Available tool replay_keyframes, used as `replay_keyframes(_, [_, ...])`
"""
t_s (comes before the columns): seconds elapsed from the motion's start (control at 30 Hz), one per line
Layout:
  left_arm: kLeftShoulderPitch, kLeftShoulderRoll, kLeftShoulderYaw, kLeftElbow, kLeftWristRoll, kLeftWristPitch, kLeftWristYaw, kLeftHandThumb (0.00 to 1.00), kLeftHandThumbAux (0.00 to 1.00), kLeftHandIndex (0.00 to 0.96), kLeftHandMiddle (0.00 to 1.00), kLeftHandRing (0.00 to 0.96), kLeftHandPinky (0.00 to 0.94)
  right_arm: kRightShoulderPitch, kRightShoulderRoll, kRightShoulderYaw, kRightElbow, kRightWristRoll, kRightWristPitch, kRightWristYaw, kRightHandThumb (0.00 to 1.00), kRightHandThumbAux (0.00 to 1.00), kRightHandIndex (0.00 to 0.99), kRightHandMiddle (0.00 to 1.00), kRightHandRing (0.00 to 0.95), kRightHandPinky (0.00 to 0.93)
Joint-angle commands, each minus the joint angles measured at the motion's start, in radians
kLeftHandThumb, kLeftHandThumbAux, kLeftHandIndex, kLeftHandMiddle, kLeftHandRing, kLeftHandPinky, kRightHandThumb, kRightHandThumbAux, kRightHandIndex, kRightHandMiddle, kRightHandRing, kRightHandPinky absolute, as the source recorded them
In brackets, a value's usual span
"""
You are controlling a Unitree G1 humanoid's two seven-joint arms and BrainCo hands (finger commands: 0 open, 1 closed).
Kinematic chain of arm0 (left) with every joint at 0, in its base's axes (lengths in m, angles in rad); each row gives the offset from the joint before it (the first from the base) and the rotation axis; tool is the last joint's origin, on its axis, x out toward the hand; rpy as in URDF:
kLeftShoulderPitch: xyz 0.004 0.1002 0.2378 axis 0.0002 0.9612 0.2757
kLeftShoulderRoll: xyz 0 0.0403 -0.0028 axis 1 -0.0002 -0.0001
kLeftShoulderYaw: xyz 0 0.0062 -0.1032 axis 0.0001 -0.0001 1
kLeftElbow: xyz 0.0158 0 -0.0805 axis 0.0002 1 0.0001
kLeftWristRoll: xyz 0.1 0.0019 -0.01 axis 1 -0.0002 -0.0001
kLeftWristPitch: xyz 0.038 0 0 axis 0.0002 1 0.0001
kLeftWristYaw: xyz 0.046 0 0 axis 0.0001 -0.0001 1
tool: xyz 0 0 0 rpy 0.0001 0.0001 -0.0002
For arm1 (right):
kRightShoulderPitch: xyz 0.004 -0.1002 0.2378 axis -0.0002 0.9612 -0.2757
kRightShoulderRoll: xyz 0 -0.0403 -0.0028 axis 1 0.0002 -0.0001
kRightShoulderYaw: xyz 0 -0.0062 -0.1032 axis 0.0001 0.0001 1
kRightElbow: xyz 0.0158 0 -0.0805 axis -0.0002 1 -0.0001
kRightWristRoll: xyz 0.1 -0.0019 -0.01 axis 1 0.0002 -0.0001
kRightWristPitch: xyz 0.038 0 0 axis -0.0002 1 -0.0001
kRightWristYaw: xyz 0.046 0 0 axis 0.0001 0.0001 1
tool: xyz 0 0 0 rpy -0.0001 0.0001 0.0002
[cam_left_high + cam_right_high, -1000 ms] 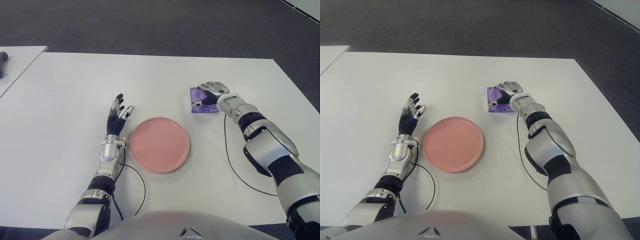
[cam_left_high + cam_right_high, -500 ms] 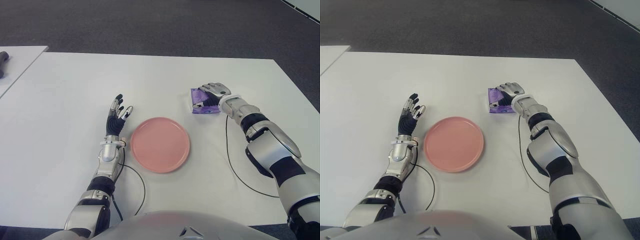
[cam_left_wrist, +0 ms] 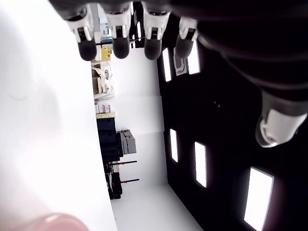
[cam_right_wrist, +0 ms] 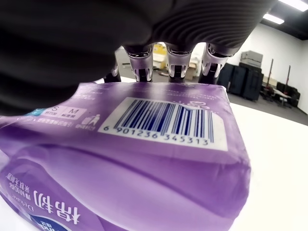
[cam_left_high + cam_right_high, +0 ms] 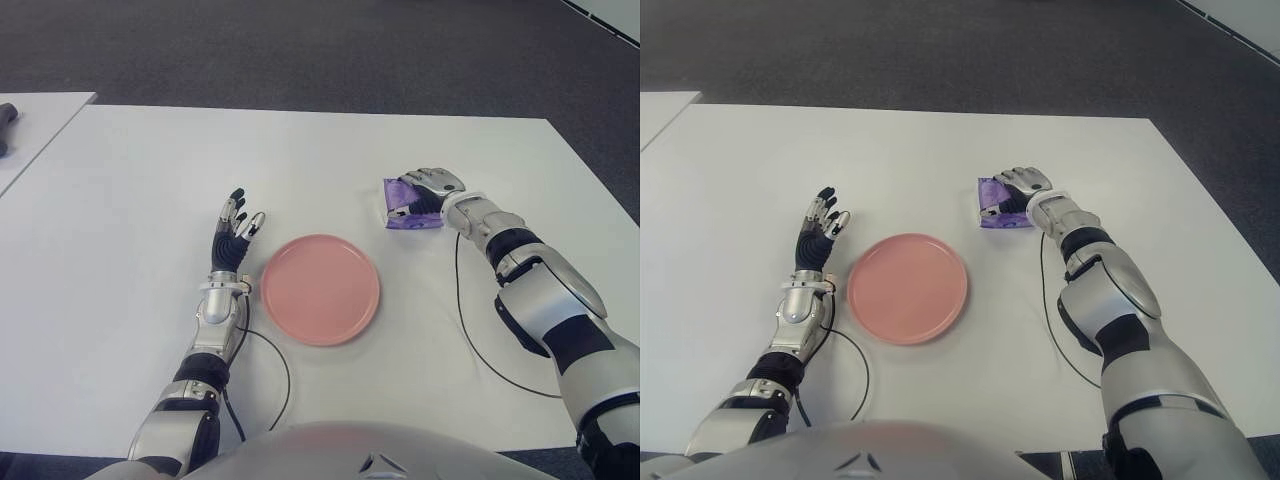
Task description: Put the tissue paper into the plate.
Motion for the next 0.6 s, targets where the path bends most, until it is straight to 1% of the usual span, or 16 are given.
replay_keyframes(0.03, [0.028, 0.004, 0.0, 0.005, -0.008, 0.01, -0.017, 0.0, 0.477, 0.0, 0.0, 0.0, 0.0, 0.118, 0.013, 0.024, 0.027, -0.024, -0.017, 0.039, 0.261, 0.312, 0.0, 0.0, 0.0, 0.0])
replay_keyframes(0.17, [0.029, 0.004, 0.003, 0.005, -0.015, 0.013, -0.022, 0.0, 0.482, 0.0, 0.0, 0.0, 0.0, 0.13, 0.015, 0.011, 0.026, -0.012, -0.024, 0.018, 0.252, 0.349, 0.0, 0.0, 0.0, 0.0])
replay_keyframes(0.27, [0.032, 0.003, 0.004, 0.002, -0.014, 0.015, -0.022, 0.0, 0.488, 0.0, 0.0, 0.0, 0.0, 0.145, 0.018, -0.015, 0.023, 0.015, -0.034, -0.021, 0.242, 0.361, 0.0, 0.0, 0.0, 0.0])
replay_keyframes(0.47, [0.038, 0.005, 0.001, -0.008, -0.002, 0.024, -0.01, 0.0, 0.499, 0.0, 0.0, 0.0, 0.0, 0.151, 0.024, -0.075, 0.018, 0.069, -0.05, -0.063, 0.221, 0.331, 0.0, 0.0, 0.0, 0.0])
replay_keyframes(0.6, [0.04, 0.005, 0.001, -0.014, 0.004, 0.031, -0.005, 0.0, 0.497, 0.0, 0.0, 0.0, 0.0, 0.153, 0.03, -0.126, 0.015, 0.117, -0.057, -0.068, 0.239, 0.322, 0.0, 0.0, 0.0, 0.0])
